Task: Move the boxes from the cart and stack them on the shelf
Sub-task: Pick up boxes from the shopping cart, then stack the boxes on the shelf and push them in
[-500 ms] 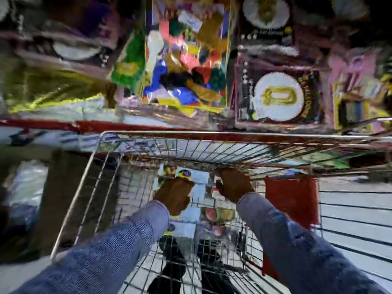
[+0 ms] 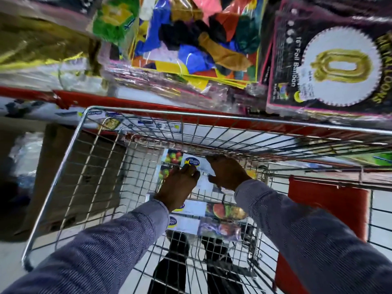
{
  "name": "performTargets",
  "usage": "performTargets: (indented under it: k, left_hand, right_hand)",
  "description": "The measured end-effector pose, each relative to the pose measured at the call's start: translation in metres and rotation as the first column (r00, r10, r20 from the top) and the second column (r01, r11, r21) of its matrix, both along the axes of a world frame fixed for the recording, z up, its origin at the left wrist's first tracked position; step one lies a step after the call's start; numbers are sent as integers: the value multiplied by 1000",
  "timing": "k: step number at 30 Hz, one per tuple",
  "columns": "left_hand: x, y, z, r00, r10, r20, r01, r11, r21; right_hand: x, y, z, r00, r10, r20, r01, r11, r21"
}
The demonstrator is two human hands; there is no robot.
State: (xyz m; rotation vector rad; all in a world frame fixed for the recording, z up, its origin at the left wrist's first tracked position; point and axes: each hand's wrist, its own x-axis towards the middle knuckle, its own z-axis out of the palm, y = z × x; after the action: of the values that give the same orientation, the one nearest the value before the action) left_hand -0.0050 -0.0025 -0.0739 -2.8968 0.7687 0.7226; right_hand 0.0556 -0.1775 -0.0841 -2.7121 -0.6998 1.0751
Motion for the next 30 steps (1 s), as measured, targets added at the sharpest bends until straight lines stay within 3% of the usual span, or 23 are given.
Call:
performTargets:
  k: [10,13,15,18,23,30]
  left_hand:
    - [11,1,1,997,20,-68,-15,998,67]
    - [7,7,24,990,97,-98,-97,995,6]
    - [3,15,49,966,200,-164,-221,968,-121]
    - [0,27,99,961,203,-190,-242,948,-209]
    - [0,41,208,987,160,-4,-152,931,-332]
    - [27,49,345,968,189,166,-94,883,-461]
  right_hand:
    - [11,-9,-3,999,30,39,-31,999,32]
    - [11,-9,19,996,43,80,-43,999,2]
    - [8,-10,44,994,38,101,-38,999,-1]
    - [5,-11,90,985,34,172,-40,999,34]
    - [8,-5,202,954,84,287,-101,994,43]
    - [33,1,379,922,35,386,-82,991,106]
